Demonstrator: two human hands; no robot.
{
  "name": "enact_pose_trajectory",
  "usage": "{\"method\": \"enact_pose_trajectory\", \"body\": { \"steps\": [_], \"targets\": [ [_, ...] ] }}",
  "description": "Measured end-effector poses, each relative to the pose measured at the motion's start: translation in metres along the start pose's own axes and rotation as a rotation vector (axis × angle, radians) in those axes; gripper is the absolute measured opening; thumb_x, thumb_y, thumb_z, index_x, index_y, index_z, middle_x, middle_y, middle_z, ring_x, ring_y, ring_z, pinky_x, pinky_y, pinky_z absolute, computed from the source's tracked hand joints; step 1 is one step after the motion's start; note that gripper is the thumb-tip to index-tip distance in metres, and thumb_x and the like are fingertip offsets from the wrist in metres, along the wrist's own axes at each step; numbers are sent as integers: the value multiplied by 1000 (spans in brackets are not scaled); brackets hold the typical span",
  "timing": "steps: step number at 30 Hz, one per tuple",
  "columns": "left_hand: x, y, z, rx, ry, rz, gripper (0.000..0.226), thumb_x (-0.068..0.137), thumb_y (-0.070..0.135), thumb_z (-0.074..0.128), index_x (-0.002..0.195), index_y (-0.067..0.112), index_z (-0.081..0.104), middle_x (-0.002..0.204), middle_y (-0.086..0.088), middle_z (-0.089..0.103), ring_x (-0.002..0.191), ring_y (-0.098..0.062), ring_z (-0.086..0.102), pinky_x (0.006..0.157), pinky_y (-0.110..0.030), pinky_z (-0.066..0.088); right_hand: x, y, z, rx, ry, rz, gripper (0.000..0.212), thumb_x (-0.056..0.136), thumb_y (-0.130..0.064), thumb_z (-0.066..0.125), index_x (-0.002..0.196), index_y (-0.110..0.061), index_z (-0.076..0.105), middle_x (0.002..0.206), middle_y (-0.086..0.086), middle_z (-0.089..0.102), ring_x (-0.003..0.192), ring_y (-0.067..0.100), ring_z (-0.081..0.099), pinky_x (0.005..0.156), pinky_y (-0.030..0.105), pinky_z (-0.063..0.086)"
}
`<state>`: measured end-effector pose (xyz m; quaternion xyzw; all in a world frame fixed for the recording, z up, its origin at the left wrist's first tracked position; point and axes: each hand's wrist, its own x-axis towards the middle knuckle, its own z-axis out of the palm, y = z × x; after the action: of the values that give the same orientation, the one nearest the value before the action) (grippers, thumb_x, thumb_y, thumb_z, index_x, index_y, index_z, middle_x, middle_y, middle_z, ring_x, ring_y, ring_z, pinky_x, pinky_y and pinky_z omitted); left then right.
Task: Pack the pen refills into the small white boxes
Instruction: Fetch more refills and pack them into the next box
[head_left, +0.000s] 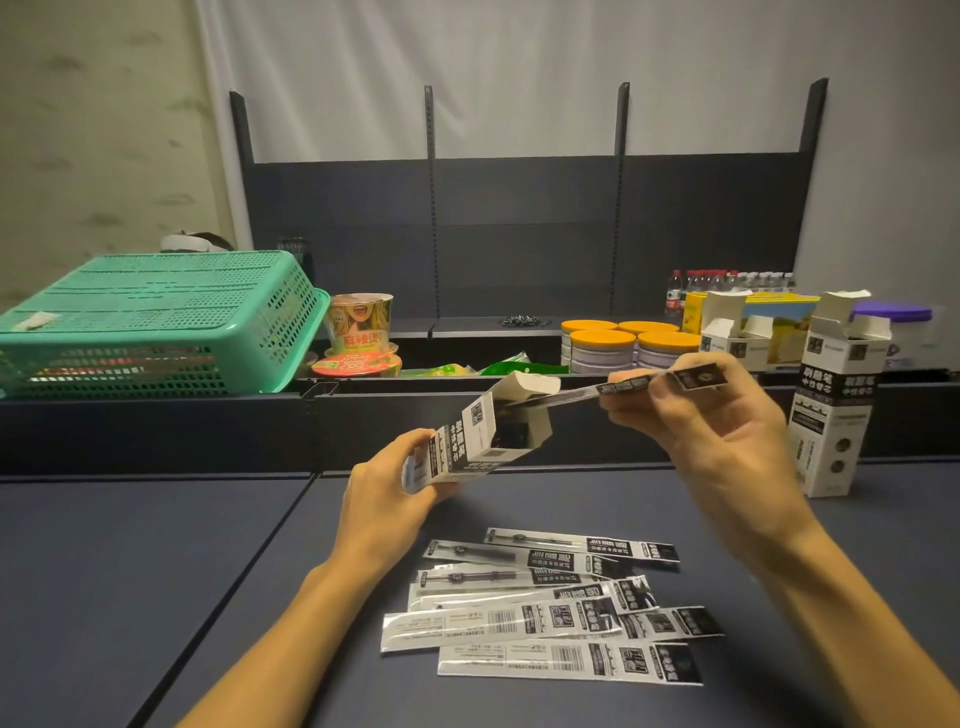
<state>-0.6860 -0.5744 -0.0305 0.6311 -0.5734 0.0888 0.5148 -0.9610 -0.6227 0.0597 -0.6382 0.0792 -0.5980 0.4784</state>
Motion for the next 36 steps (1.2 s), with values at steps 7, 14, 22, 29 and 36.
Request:
{"method": "enact_pose_trajectory", "body": {
  "steps": [7,14,22,29,36],
  "targets": [
    [1,-1,3,23,-9,64,58,75,29,80,127,21,57,118,8,65,105,-6,60,87,-26,54,-5,16,7,-198,-117,-94,16,83,-9,63,98,-3,60,97,5,75,89,21,73,79,28,58],
    [0,3,5,-10,-30,76,57,75,27,80,128,20,58,119,8,65,106,-7,60,86,-15,50,-10,41,10,-697,-149,-641,16,86,-10,67,96,1,69,106,4,70,97,7,67,82,20,55],
    [-1,3,6,-15,-41,85,56,75,16,81,127,19,58,118,8,65,108,-8,60,90,-28,53,-9,53,10,-861,-143,-733,19,85,-10,66,102,-1,68,99,6,70,101,16,64,96,22,49],
    [-2,7,6,-3,-64,100,59,74,20,81,127,21,57,119,6,65,108,-11,59,90,-30,52,-9,64,11,-1156,-227,-600,19,85,-23,57,99,-17,68,95,-5,68,101,23,52,81,33,36],
    [-3,9,4,-20,-70,95,57,73,20,81,125,21,58,115,8,66,105,-6,60,88,-25,52,-10,60,16,-1008,-193,-678,12,90,-20,57,100,-17,63,93,-4,66,94,19,53,78,32,40]
  ]
}}
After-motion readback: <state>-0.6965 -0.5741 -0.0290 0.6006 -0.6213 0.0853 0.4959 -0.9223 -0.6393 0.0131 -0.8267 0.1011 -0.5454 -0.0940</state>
